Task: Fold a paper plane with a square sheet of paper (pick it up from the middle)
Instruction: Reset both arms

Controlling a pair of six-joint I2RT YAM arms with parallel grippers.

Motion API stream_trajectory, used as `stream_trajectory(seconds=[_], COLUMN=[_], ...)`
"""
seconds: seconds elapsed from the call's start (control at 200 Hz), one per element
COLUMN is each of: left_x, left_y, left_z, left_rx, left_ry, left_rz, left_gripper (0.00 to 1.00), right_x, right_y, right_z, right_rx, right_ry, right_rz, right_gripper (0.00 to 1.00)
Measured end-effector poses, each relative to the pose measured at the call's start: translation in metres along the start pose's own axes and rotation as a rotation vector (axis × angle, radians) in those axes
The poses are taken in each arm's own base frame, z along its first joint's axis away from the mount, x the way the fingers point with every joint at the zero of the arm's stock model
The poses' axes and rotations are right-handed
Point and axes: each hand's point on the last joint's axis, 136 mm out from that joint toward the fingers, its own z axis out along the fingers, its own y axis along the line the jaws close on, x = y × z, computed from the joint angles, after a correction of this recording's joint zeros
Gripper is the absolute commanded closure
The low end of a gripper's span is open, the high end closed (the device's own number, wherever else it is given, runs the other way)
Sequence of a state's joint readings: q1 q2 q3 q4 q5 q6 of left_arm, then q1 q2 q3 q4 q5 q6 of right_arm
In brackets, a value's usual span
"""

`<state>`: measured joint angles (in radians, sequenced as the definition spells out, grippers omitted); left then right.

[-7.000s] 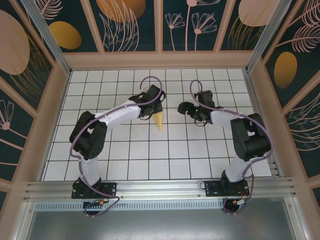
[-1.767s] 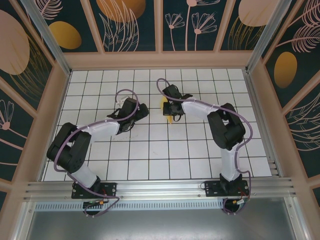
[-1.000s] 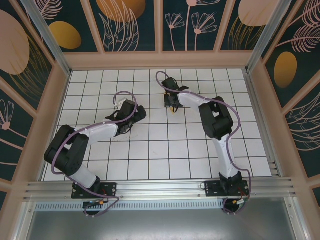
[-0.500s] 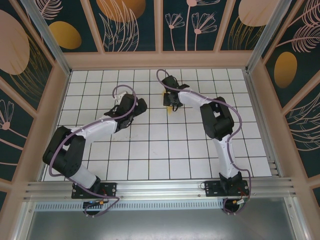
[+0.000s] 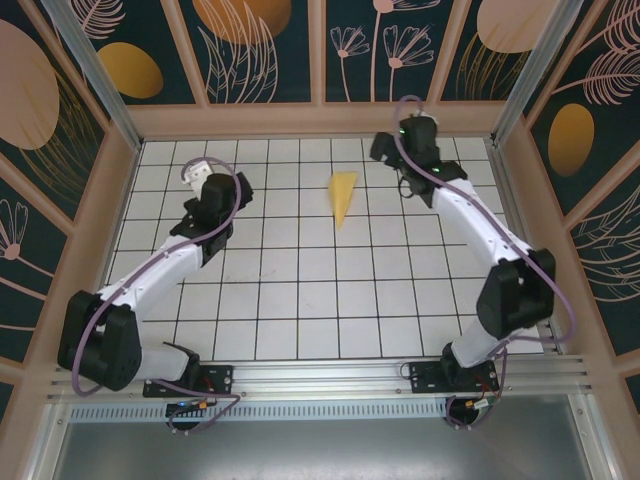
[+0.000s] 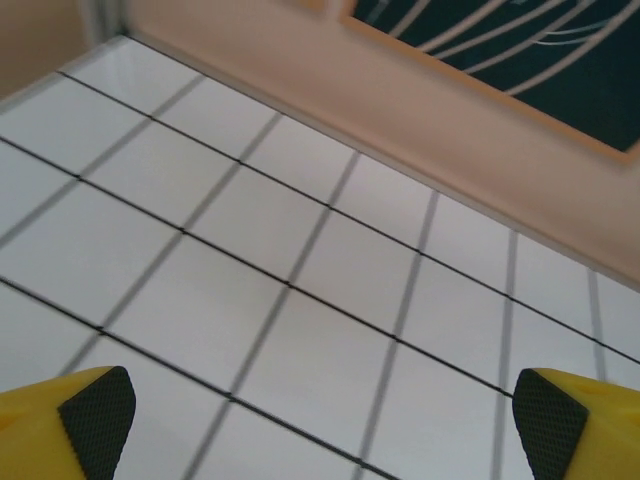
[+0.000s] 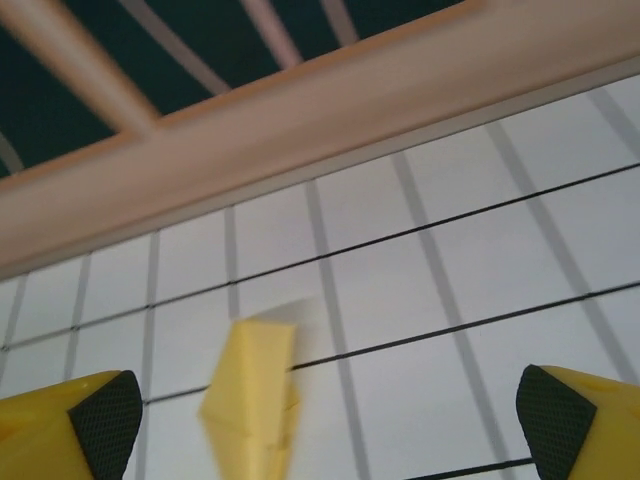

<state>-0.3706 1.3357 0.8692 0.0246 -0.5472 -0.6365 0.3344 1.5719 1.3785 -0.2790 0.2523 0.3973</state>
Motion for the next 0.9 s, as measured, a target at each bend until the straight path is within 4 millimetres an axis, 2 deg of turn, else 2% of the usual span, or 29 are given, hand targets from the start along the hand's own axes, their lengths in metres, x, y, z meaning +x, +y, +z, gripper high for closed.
stream_trajectory(seconds=[0.085,0.205,0.31,0.39,0.445,0.6,0.711,0.786,0.896], left_x=[0.002,0.009,0.014,0.015,0.016,0.023,0.022,0.027,0.045], left_y=[0.035,0.077,0.104,0.117,0.122,0.133,0.137,0.136,0.136], left_z=[-0.002,-0.003,-0.003,-0.002,-0.001,0.001,0.004,0.005,0.002], left_rx=[-0.067,-0.156,-0.212,-0.239,-0.241,-0.24,-0.231,-0.197,-0.123], left_ry=[-0.038,-0.074,-0.091,-0.1,-0.109,-0.112,-0.128,-0.144,-0.163], left_rz=[0.027,0.058,0.073,0.084,0.09,0.132,0.173,0.2,0.244], left_gripper=[0.01,0.01,0.01,0.02,0.01,0.02,0.01,0.01,0.02], right_x=[-0.001,0.02,0.043,0.059,0.07,0.103,0.112,0.119,0.134], right_y=[-0.05,-0.111,-0.159,-0.186,-0.198,-0.214,-0.226,-0.23,-0.229], right_z=[-0.005,-0.005,-0.003,-0.001,0.001,0.006,0.008,0.009,0.009], right_rx=[0.102,0.239,0.328,0.361,0.369,0.357,0.351,0.338,0.296], right_ry=[-0.052,-0.061,-0.033,-0.004,0.009,0.045,0.021,-0.006,-0.036], right_rz=[0.032,0.046,0.079,0.11,0.124,0.113,0.093,0.071,0.03], right_gripper=[0.01,0.01,0.01,0.01,0.01,0.01,0.01,0.01,0.01])
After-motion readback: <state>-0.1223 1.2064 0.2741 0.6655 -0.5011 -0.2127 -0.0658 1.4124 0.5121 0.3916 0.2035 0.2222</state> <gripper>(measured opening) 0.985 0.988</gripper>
